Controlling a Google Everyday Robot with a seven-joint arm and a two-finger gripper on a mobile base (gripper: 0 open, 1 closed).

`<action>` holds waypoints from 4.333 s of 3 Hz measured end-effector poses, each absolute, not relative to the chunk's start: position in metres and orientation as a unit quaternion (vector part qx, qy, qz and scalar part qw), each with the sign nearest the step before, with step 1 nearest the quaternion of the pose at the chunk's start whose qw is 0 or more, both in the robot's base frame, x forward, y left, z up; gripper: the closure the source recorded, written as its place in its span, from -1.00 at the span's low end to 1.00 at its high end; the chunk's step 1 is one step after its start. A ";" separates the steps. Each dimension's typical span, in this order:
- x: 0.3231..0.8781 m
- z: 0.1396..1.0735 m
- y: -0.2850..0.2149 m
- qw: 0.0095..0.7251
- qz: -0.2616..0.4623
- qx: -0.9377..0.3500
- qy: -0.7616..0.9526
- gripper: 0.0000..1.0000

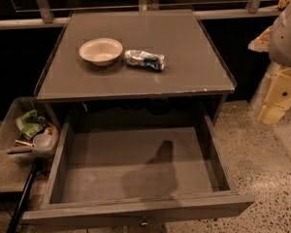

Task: Place redbull can into top drawer

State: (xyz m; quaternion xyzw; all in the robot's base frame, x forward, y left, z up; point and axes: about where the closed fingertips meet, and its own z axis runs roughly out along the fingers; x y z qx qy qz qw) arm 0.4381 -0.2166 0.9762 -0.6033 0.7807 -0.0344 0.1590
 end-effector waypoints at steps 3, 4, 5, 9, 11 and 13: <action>0.452 0.988 -0.202 0.211 -0.020 -0.617 0.758 -1.00; 0.472 0.991 -0.202 0.272 0.023 -0.596 0.755 -1.00; 0.499 0.997 -0.191 0.326 0.061 -0.575 0.748 -1.00; 0.552 0.999 -0.118 0.359 0.069 -0.615 0.699 -1.00; 0.605 0.971 -0.086 0.369 0.070 -0.617 0.691 -1.00; 0.654 0.945 -0.077 0.365 0.069 -0.613 0.697 -1.00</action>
Offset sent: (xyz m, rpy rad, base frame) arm 0.0072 0.0159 0.0035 0.0177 -0.0342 0.0472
